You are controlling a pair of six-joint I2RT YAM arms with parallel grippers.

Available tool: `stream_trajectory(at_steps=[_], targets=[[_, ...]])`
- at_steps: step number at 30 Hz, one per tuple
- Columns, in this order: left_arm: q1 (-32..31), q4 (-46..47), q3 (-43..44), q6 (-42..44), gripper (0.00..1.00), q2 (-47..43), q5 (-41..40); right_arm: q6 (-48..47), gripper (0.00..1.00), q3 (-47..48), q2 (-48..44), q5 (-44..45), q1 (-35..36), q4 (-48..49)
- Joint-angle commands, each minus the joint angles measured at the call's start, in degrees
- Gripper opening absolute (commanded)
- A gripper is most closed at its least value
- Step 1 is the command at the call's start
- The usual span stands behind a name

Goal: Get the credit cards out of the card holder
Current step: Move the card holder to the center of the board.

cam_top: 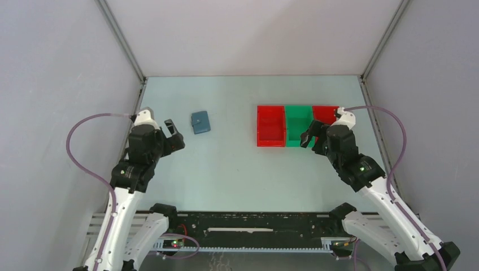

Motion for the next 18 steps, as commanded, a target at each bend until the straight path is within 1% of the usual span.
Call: stream_trajectory(at_steps=[1,7,13,15,16,18], targets=[[-0.1,1.7,-0.1,-0.1,1.0,-2.1,-1.1,0.5,1.0,1.2,-1.7,1.7,-0.2,0.8],[-0.1,1.7,-0.9,-0.8,1.0,-3.5,-0.1,0.4,1.0,1.2,-1.6,0.7,-0.2,1.6],[-0.1,2.5,-0.1,1.8,1.0,-1.2,2.6,1.1,1.0,1.2,-1.6,0.4,-0.2,0.9],[-0.2,3.0,1.5,2.1,1.0,1.8,2.3,1.4,1.0,1.1,-1.8,0.3,-0.2,0.6],[-0.3,3.0,2.8,2.3,1.0,3.9,0.9,1.5,1.0,1.2,-1.8,0.3,-0.1,0.4],[-1.4,2.4,6.2,2.7,1.0,10.6,-2.2,1.9,1.0,1.1,-2.1,0.1,-0.1,0.2]])
